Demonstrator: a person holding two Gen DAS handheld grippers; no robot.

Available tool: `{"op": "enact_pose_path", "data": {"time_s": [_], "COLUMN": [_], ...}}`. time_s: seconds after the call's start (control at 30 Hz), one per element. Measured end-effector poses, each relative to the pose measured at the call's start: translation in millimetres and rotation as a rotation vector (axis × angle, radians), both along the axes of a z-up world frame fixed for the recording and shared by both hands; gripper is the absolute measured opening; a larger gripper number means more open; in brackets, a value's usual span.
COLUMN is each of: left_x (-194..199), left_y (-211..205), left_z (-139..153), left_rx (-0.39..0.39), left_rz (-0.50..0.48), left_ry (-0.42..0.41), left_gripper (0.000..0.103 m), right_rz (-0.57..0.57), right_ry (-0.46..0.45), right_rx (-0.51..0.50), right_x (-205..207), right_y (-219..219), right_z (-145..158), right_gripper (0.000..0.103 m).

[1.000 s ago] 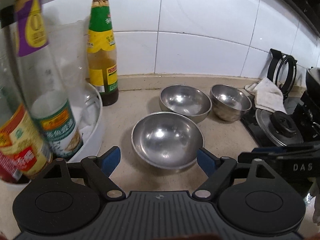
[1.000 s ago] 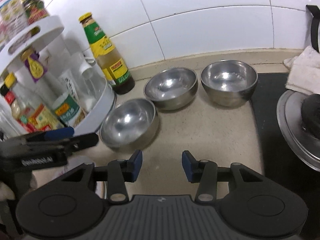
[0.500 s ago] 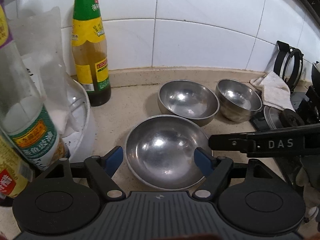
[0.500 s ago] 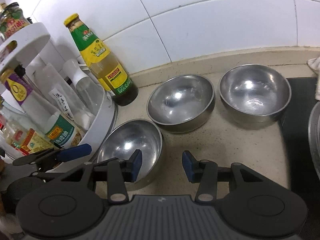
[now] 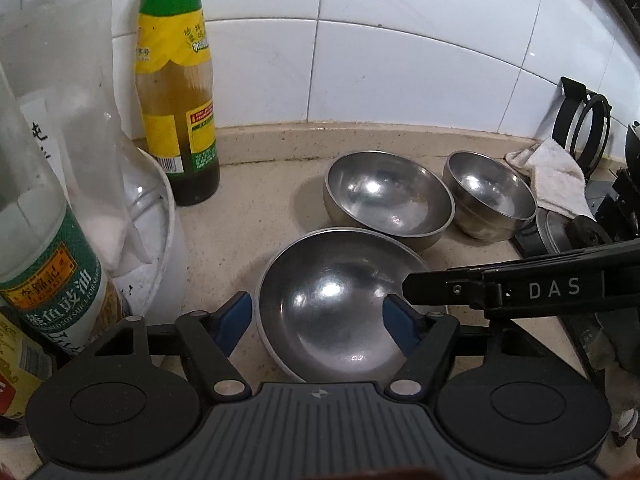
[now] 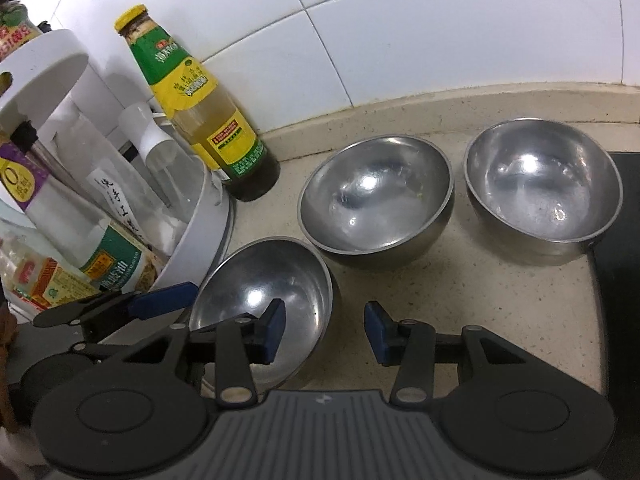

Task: Organize plates and bowls
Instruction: 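Move both grippers to the rim of the large steel bowl, then close both grippers on the steel bowl rim and lift it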

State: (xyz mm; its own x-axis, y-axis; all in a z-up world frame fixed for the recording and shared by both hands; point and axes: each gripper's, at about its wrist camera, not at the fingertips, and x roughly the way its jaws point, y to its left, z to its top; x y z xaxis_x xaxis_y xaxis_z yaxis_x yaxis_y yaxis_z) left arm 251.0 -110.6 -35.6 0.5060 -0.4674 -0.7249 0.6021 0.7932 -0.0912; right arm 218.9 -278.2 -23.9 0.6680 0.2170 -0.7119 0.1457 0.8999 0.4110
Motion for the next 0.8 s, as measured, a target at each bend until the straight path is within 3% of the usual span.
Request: {"op": "enact_pose_path", "data": {"time_s": [0.07, 0.2, 0.3, 0.6, 0.8], "left_x": [2, 7, 8, -27, -53], "left_y": [-2, -4, -1, -14, -36], "left_z": [-3, -10, -10, -2, 0], "left_rx": [0.009, 0.032, 0.019, -0.016, 0.005], "left_rz": [-0.004, 0.005, 0.018, -0.083, -0.178], "left_ry": [0.013, 0.029, 0.050, 0.072, 0.065], "left_gripper": [0.075, 0.063, 0.053, 0.052, 0.052], "right_rz": [0.002, 0.012, -0.002, -0.041, -0.098], "right_ry": [0.005, 0.048, 0.055, 0.074, 0.098], "right_rx": [0.002, 0.050, 0.101, 0.097, 0.098], "right_x": [1, 9, 9, -37, -79], "right_y": [1, -3, -11, -27, -39], "right_z": [-2, -14, -20, -11, -5], "right_gripper": [0.039, 0.019, 0.019, 0.016, 0.016]}}
